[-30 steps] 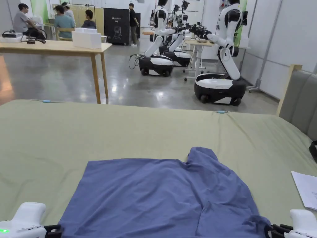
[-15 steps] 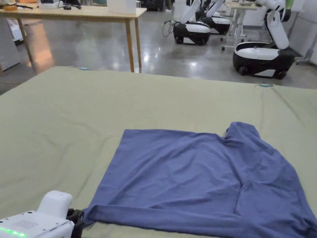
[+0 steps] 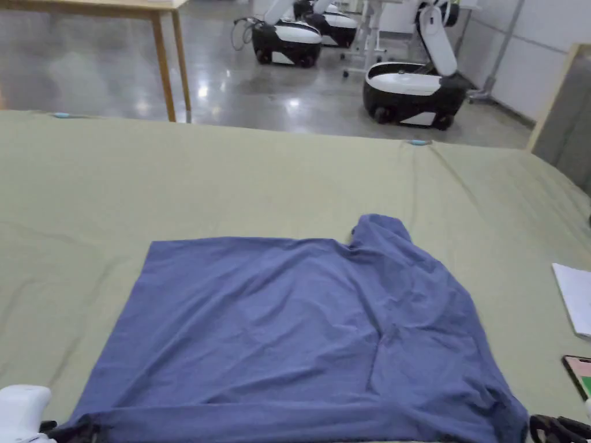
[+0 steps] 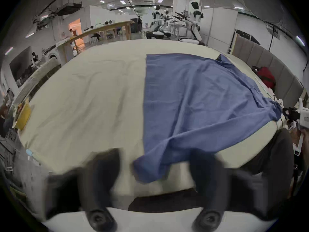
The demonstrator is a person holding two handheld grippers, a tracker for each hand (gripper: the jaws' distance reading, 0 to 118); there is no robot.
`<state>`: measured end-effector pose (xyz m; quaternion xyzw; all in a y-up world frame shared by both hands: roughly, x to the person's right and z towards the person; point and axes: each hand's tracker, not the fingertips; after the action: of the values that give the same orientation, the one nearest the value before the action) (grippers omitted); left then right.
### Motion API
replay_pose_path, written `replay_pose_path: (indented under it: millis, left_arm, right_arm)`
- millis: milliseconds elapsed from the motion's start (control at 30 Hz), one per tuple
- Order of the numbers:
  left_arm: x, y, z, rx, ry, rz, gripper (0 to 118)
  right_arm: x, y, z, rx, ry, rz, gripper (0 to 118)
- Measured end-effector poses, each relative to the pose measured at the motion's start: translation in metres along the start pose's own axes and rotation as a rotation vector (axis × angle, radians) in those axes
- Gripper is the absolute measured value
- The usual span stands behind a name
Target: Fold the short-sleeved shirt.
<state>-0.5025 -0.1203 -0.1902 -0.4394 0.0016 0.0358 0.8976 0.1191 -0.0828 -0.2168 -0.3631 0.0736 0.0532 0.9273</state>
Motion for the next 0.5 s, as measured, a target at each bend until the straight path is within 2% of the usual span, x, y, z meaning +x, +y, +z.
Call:
replay_pose_path:
  millis: [33, 67, 100, 133, 167, 200, 300, 333, 367, 400, 433, 467, 500]
  left_arm:
    - [-0.001, 0.001, -0.007, -0.015, 0.003, 0.023, 11]
    - [0.01, 0.002, -0.001, 0.013, 0.016, 0.044, 3]
    - [0.017, 0.003, 0.0, 0.004, 0.024, 0.016, 3]
    - [0.024, 0.004, 0.001, 0.0, 0.05, -0.018, 3]
    - [0.028, 0.003, 0.001, -0.006, 0.034, -0.006, 3]
    - [0.028, 0.005, 0.004, 0.0, 0.032, -0.001, 3]
    - [0.032, 0.008, 0.004, -0.002, 0.042, -0.013, 3]
    - [0.029, 0.009, 0.004, -0.006, 0.045, -0.019, 3]
    - [0.03, 0.009, 0.004, -0.006, 0.047, -0.016, 3]
    - [0.03, 0.009, 0.005, -0.007, 0.046, -0.014, 3]
    - [0.032, 0.009, 0.005, -0.006, 0.049, -0.014, 3]
    - [0.029, 0.009, 0.006, -0.006, 0.049, -0.012, 3]
    - [0.029, 0.01, 0.008, -0.005, 0.05, -0.012, 2]
  right_arm:
    - [0.004, -0.002, -0.001, 0.005, 0.001, -0.015, 1]
    - [0.008, -0.004, -0.001, 0.043, 0.031, -0.052, 1]
    - [0.012, -0.006, -0.001, 0.064, 0.047, -0.079, 15]
    - [0.016, -0.004, -0.007, 0.027, 0.038, -0.075, 67]
    - [0.015, -0.004, -0.012, -0.025, 0.036, -0.066, 105]
    - [0.014, -0.005, -0.016, -0.018, 0.037, -0.056, 118]
    - [0.007, -0.002, -0.033, -0.012, 0.061, -0.016, 115]
    - [0.002, -0.002, -0.04, -0.017, 0.061, 0.006, 109]
    - [-0.002, -0.003, -0.045, -0.012, 0.082, 0.035, 92]
    - [-0.004, -0.002, -0.047, -0.006, 0.099, 0.051, 52]
    - [-0.005, -0.002, -0.049, -0.001, 0.093, 0.044, 4]
    - [-0.004, -0.001, -0.047, -0.004, 0.093, 0.036, 3]
    - [-0.001, 0.001, -0.043, 0.013, 0.119, -0.02, 3]
